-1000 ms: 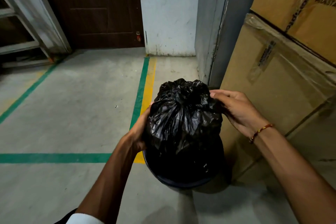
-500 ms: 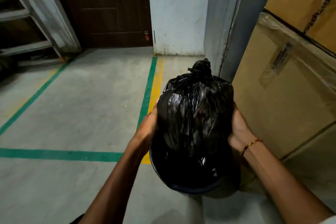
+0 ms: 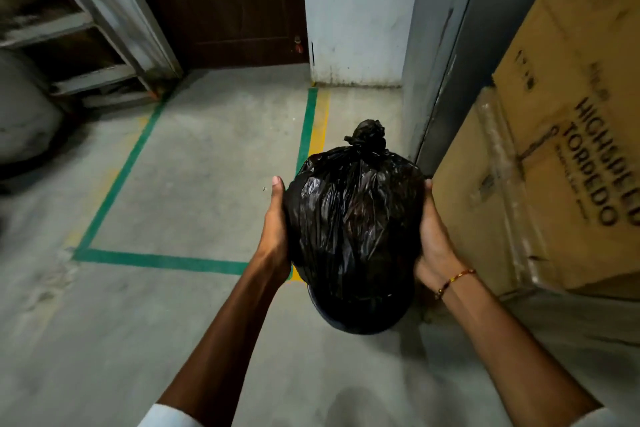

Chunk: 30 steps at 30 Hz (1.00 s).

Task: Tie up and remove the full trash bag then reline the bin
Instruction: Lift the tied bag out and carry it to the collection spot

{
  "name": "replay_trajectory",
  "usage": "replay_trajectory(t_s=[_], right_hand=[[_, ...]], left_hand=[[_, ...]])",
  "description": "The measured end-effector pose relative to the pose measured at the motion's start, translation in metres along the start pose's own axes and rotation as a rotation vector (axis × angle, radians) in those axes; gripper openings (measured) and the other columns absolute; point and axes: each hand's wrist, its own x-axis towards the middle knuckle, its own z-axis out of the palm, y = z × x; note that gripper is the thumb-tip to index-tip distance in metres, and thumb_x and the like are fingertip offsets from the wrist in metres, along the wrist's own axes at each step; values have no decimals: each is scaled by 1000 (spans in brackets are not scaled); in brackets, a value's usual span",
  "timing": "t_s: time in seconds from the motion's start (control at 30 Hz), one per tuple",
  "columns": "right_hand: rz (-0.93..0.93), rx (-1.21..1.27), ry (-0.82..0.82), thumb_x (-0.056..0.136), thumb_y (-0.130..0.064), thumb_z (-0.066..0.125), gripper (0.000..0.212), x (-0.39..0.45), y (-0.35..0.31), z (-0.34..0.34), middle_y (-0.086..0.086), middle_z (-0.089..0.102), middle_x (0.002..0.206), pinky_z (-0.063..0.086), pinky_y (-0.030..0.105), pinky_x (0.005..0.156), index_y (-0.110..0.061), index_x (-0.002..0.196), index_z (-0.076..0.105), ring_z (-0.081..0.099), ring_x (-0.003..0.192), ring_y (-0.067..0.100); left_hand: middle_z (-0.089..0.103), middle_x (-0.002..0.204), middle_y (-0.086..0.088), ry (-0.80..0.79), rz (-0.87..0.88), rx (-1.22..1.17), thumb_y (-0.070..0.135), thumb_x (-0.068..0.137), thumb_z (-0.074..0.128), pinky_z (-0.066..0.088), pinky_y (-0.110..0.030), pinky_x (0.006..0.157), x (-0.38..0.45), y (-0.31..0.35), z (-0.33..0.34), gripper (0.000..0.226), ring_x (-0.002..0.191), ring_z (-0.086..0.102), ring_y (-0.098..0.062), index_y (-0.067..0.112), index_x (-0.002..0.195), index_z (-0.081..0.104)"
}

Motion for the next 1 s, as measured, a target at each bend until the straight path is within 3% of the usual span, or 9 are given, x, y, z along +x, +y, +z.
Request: replay_trajectory(t_s=[0.17,0.27,0.37,0.47,0.53,0.63,0.73,0.87,1.0], right_hand=[[-27,-83,-58,89,-73,29,57,-103,-91,43,-19,73,104,55,19,69,-40,120,63,69,93,-1],[-74,-131,-67,89,-72,30,49,-167,-145,65,-23,69,113,50,26,88,-47,115,63,63,105,-4],[-132,-184,-18,84,-78,37,66,-222,-178,76,-18,48,145,34,40,115,-42,138,47,43,134,4],[-198,-241,48,72,-86,45,85,-272,-200,80,-21,33,154,20,45,121,-43,145,34,29,142,3],[-253,-241,81,70,-88,46,82,-308,-209,79,-23,34,152,21,43,121,-49,141,36,29,141,2],[-326,-197,105,67,-87,50,70,-362,-216,66,-27,41,146,24,38,120,-56,130,45,35,138,-1],[-385,-163,180,71,-81,55,75,-409,-213,42,-23,50,142,30,41,117,-43,136,50,44,134,2],[-484,-107,352,81,-71,54,60,-471,-206,-4,-19,55,138,34,40,114,-41,133,54,48,131,4],[-507,-59,493,87,-67,50,56,-534,-186,-73,-14,54,141,34,41,113,-38,135,51,47,133,7]], left_hand=[[78,92,-2,91,-21,36,55,98,34,51,-30,71,-99,92,41,54,76,73,-12,18,99,72],[74,81,4,186,4,194,47,97,40,46,-30,68,-157,144,58,42,75,65,-13,20,87,70],[65,76,1,201,88,319,31,97,45,42,-32,69,-205,187,68,28,79,54,-18,16,84,64],[69,82,-1,129,201,391,28,102,41,48,-32,76,-256,220,75,32,82,59,-17,13,85,64],[74,96,-6,43,238,419,35,103,37,49,-34,86,-288,232,79,40,89,64,-13,11,98,68],[73,104,-7,-52,261,428,38,103,37,49,-37,91,-328,231,89,40,92,64,-11,14,101,70],[74,104,-5,-142,247,404,33,103,39,48,-39,94,-360,214,113,37,94,66,-11,16,101,71],[74,104,1,-291,194,481,35,102,40,53,-33,81,-391,178,156,34,99,67,-12,21,105,70],[74,105,2,-465,112,610,36,101,42,49,-43,96,-419,124,209,31,104,65,-18,24,104,71]])
